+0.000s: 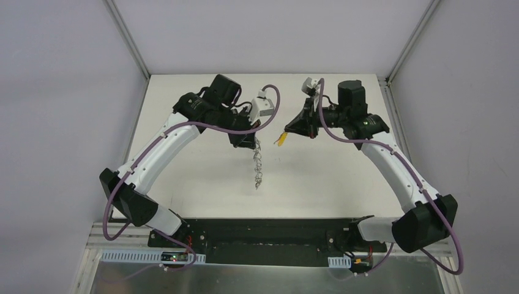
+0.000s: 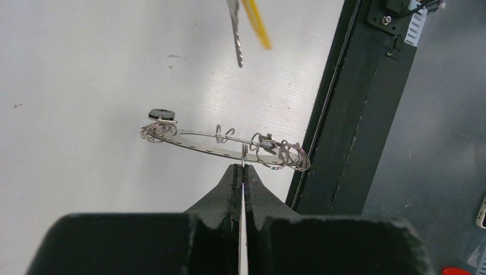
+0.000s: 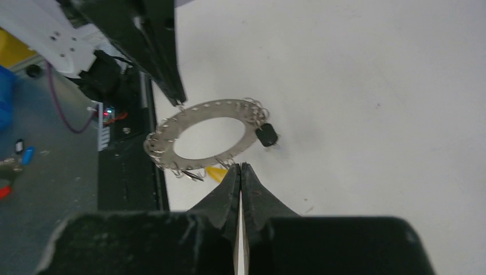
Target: Put the keys on the keyring
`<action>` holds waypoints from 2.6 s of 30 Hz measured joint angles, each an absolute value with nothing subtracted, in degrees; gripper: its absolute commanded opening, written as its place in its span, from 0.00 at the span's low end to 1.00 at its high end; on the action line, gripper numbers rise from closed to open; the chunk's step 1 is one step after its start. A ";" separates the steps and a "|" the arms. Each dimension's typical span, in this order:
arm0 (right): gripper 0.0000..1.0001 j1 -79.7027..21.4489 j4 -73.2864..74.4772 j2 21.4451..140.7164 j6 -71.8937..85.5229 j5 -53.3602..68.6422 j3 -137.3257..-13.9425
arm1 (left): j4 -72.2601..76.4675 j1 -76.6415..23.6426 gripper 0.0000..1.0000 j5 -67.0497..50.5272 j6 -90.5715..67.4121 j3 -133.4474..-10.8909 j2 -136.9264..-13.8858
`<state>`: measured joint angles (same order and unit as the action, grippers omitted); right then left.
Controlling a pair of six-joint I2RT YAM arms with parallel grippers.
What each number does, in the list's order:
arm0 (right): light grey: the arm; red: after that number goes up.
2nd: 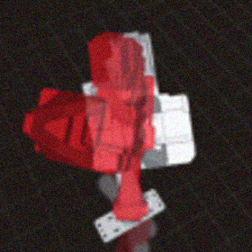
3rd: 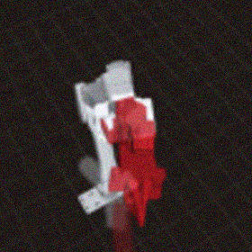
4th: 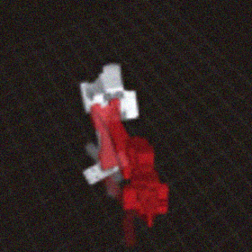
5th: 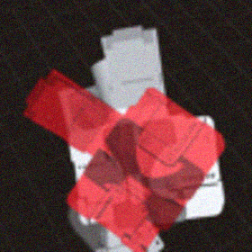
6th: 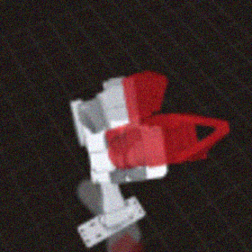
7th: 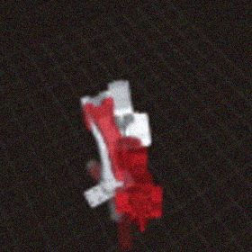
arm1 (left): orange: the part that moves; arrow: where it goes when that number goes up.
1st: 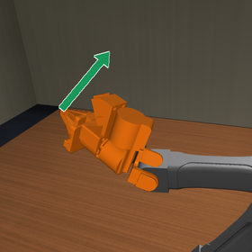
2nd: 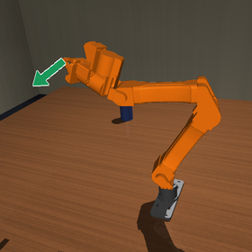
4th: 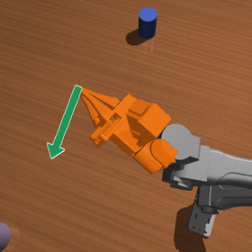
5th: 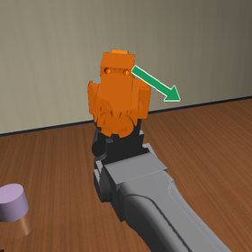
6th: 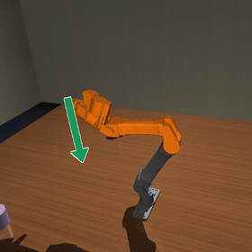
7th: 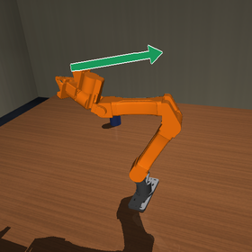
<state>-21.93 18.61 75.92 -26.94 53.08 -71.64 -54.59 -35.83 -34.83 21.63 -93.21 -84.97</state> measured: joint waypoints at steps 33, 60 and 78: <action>0.00 -25.76 -6.22 78.06 4.54 66.70 -61.04 | -48.21 -42.70 0.00 -26.50 14.24 -95.77 -87.29; 0.00 -26.68 -5.65 80.42 4.71 64.16 -61.19 | -48.27 -42.78 0.00 -26.35 14.13 -95.77 -87.50; 0.00 -26.79 -4.01 80.47 4.75 63.57 -63.37 | -48.38 -42.81 0.00 -26.41 14.15 -95.77 -87.50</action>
